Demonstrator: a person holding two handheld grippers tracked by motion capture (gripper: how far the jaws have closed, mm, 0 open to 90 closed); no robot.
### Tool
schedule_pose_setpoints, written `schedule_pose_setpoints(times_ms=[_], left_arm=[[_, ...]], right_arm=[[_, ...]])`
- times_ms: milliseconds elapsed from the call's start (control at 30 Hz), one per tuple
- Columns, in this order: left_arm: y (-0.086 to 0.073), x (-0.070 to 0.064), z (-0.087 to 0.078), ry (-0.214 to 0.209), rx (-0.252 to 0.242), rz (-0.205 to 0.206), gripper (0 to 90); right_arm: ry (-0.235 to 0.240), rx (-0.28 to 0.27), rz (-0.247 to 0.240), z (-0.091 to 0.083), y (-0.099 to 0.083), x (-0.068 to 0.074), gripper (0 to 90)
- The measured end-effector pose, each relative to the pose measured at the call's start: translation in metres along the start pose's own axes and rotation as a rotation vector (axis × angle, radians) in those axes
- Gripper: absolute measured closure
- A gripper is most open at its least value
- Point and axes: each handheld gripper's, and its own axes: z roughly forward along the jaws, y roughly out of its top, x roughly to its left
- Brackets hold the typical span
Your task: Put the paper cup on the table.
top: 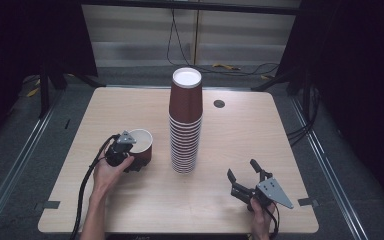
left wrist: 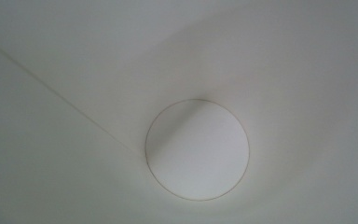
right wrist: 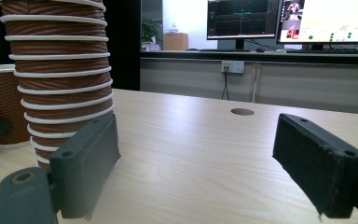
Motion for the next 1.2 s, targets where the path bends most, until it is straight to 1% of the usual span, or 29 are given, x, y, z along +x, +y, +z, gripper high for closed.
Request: schedule_pose_setpoints(times_ms=[33, 100, 133, 167, 200, 233, 333, 367, 433, 467, 500, 533, 567, 600, 633, 667, 767, 800, 833, 867, 900, 933, 967, 1067, 1100, 1133, 1167, 1200], left_arm=[[-0.001, 0.0, -0.001, 0.004, -0.009, 0.01, 16.0], [-0.003, -0.001, -0.005, 0.019, -0.033, 0.004, 15.9], [-0.004, -0.001, -0.007, 0.022, -0.039, 0.011, 15.9], [-0.006, -0.002, -0.007, 0.027, -0.049, 0.007, 15.9], [-0.007, -0.003, -0.007, 0.017, -0.042, 0.009, 15.9], [-0.009, -0.003, -0.007, 0.025, -0.035, 0.006, 16.2], [-0.015, -0.003, -0.006, 0.021, -0.043, -0.017, 15.9], [-0.016, -0.003, -0.006, 0.029, -0.042, -0.009, 15.9], [-0.019, -0.005, -0.009, 0.03, -0.055, -0.012, 15.9], [-0.02, -0.006, -0.01, 0.038, -0.073, -0.025, 16.1], [-0.021, -0.006, -0.011, 0.024, -0.077, -0.034, 16.0], [-0.023, -0.007, -0.014, 0.029, -0.084, -0.033, 16.1], [-0.025, -0.008, -0.016, 0.044, -0.099, -0.037, 16.4], [-0.027, -0.009, -0.017, 0.054, -0.113, -0.052, 16.0], [-0.029, -0.011, -0.019, 0.058, -0.133, -0.055, 16.1], [-0.031, -0.012, -0.021, 0.047, -0.146, -0.062, 16.1], [-0.037, -0.018, -0.028, 0.05, -0.221, -0.081, 16.1], [-0.038, -0.02, -0.031, 0.042, -0.236, -0.078, 16.1], [-0.038, -0.023, -0.032, 0.044, -0.249, -0.078, 16.1], [-0.039, -0.026, -0.034, 0.064, -0.263, -0.078, 16.1], [-0.04, -0.029, -0.036, 0.069, -0.274, -0.077, 16.1], [-0.04, -0.031, -0.038, 0.069, -0.291, -0.073, 16.1], [-0.041, -0.033, -0.039, 0.066, -0.306, -0.08, 16.0], [-0.041, -0.04, -0.046, 0.072, -0.351, -0.074, 15.7], [-0.041, -0.041, -0.048, 0.066, -0.377, -0.076, 15.6], [-0.041, -0.041, -0.05, 0.048, -0.407, -0.078, 15.5], [-0.042, -0.042, -0.053, 0.045, -0.415, -0.07, 15.6], [-0.042, -0.043, -0.054, 0.054, -0.414, -0.063, 15.4]], right_arm=[[0.0, 0.0, 0.0, 0.0, 0.0, 0.0, 13.8], [0.001, 0.001, 0.0, 0.0, 0.0, 0.0, 13.8], [0.001, 0.0, 0.0, 0.0, 0.0, 0.0, 13.8], [0.001, 0.0, 0.0, 0.0, 0.0, 0.0, 13.8], [0.001, 0.0, 0.0, 0.0, 0.0, 0.0, 13.8], [0.001, 0.0, 0.0, 0.0, 0.0, 0.0, 13.8], [0.001, 0.0, 0.0, 0.0, 0.0, 0.0, 13.9], [0.001, 0.0, 0.0, 0.0, 0.0, 0.0, 13.9], [0.001, 0.0, 0.0, 0.0, 0.0, 0.0, 14.0], [0.001, 0.001, 0.0, 0.0, 0.0, 0.0, 14.0], [0.002, 0.001, 0.0, 0.0, 0.0, 0.0, 14.0], [0.001, 0.0, 0.0, 0.0, 0.0, 0.0, 14.0], [0.001, 0.0, 0.0, 0.0, 0.0, 0.0, 14.0], [0.001, 0.0, 0.0, 0.0, 0.0, 0.0, 14.0], [0.001, 0.0, 0.0, 0.0, 0.0, 0.0, 14.0], [0.001, 0.0, 0.0, 0.0, 0.0, 0.0, 14.0], [0.001, 0.0, 0.0, 0.0, 0.0, 0.0, 14.0], [0.001, 0.0, 0.0, 0.0, 0.0, 0.0, 14.0], [0.001, 0.0, 0.0, 0.0, 0.0, 0.0, 14.1], [0.001, 0.0, 0.0, 0.0, 0.0, 0.0, 14.1], [0.001, 0.001, 0.0, 0.0, 0.0, 0.0, 14.1], [0.001, 0.0, 0.0, 0.0, 0.0, 0.0, 14.1], [0.001, 0.0, 0.0, 0.0, 0.0, 0.0, 14.1], [0.001, 0.0, 0.0, 0.0, 0.0, 0.0, 14.1], [0.001, 0.0, 0.0, 0.0, 0.0, 0.0, 14.1], [0.001, 0.0, 0.0, 0.0, 0.0, 0.0, 14.1], [0.001, 0.0, 0.0, 0.0, 0.0, 0.0, 14.1], [0.001, 0.0, 0.0, 0.0, 0.0, 0.0, 14.1]])
